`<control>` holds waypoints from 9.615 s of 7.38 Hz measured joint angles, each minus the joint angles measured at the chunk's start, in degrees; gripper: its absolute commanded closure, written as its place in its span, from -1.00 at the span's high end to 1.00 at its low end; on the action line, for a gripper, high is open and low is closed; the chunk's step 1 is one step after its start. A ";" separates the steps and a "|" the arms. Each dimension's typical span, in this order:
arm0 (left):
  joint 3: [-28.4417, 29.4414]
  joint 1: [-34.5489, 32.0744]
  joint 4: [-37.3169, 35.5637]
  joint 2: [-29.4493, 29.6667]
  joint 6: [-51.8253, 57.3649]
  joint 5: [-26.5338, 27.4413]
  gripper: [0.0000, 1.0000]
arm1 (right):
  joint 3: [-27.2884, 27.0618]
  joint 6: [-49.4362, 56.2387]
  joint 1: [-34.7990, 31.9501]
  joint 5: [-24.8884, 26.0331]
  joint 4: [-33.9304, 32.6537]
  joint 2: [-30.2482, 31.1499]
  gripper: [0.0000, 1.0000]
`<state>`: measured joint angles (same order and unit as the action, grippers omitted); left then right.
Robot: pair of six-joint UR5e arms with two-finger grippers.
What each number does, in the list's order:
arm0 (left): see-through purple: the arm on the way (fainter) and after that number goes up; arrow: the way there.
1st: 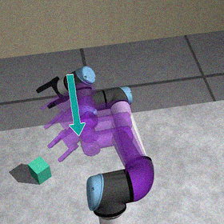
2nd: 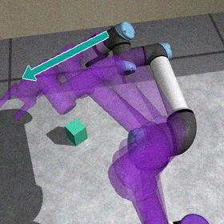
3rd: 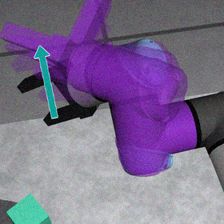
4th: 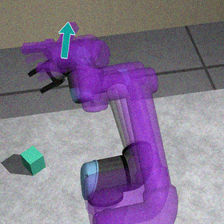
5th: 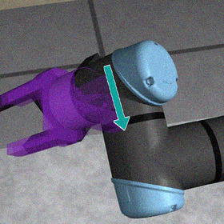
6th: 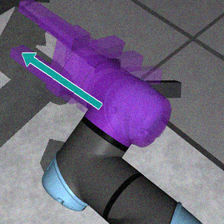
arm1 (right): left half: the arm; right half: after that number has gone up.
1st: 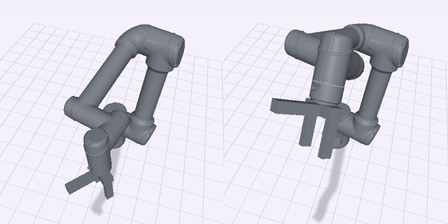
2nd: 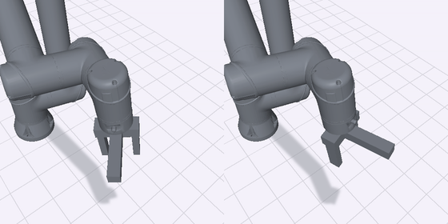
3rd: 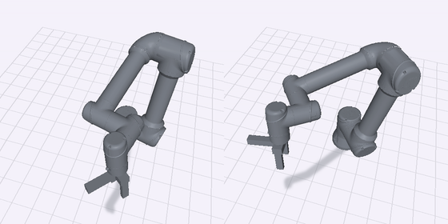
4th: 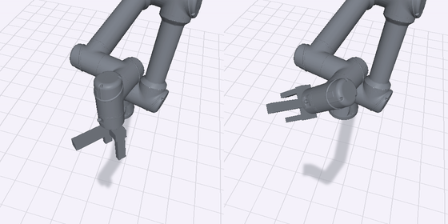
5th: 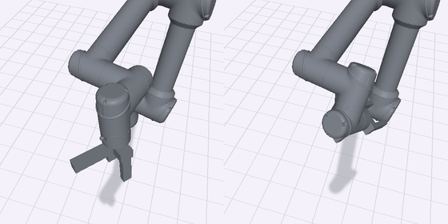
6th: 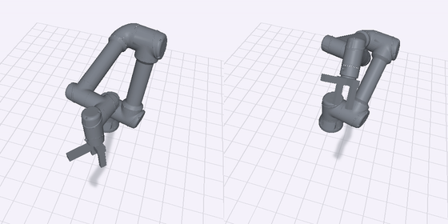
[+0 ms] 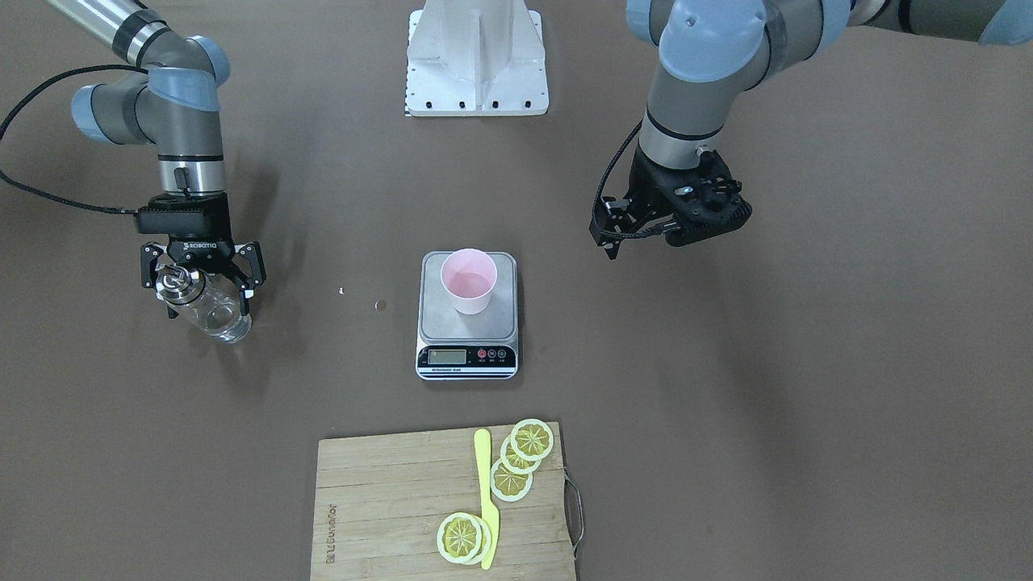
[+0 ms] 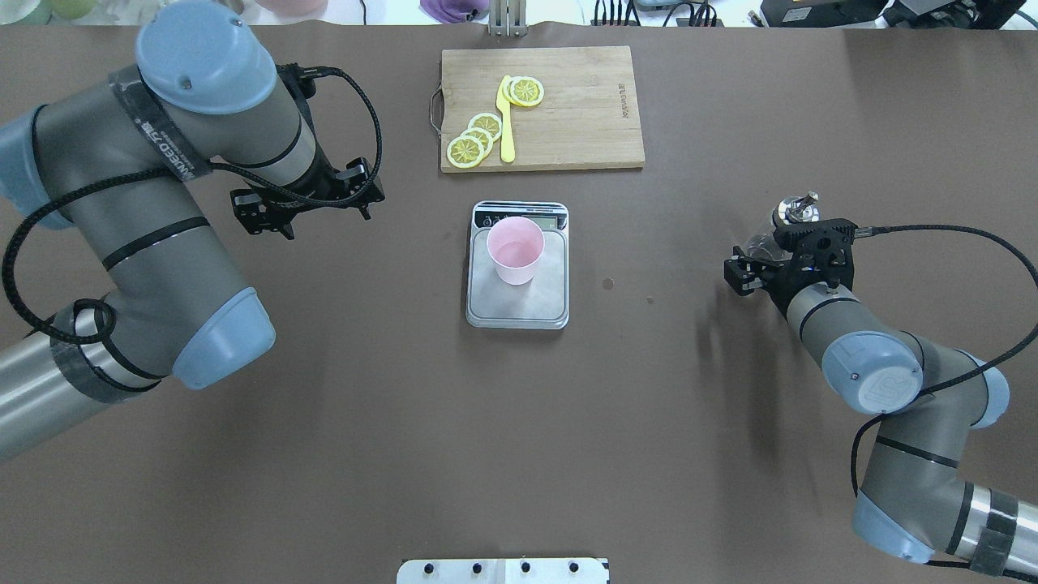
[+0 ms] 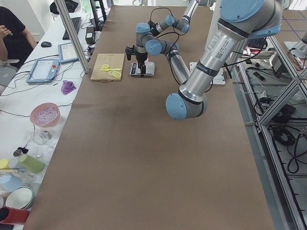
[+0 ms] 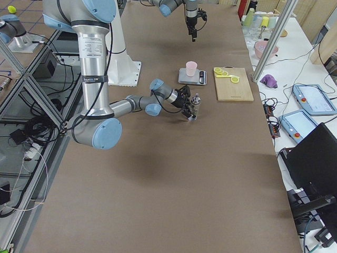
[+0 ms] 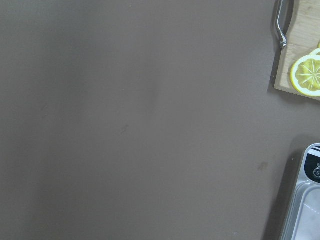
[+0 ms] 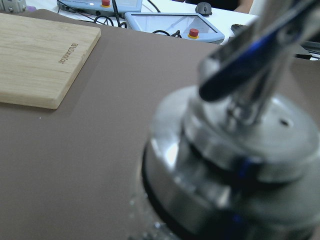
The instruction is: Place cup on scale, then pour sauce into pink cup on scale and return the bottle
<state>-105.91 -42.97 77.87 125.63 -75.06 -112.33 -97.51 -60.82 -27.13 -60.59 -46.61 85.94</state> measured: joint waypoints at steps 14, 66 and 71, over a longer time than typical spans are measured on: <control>-0.07 -0.14 -0.11 -0.09 -0.12 0.00 0.97 | -4.58 2.41 -3.88 -4.50 0.29 -0.77 -1.00; 8.55 -25.07 4.49 -14.72 35.60 -11.98 0.96 | 6.37 18.85 9.21 39.91 -46.05 -26.49 -1.00; 5.58 -25.97 4.13 -14.56 35.40 -11.87 0.96 | -3.79 10.69 3.55 22.08 -33.60 -18.09 -1.00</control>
<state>-100.33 -68.94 82.00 111.06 -39.66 -124.20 -101.30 -50.14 -23.58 -38.52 -80.21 67.86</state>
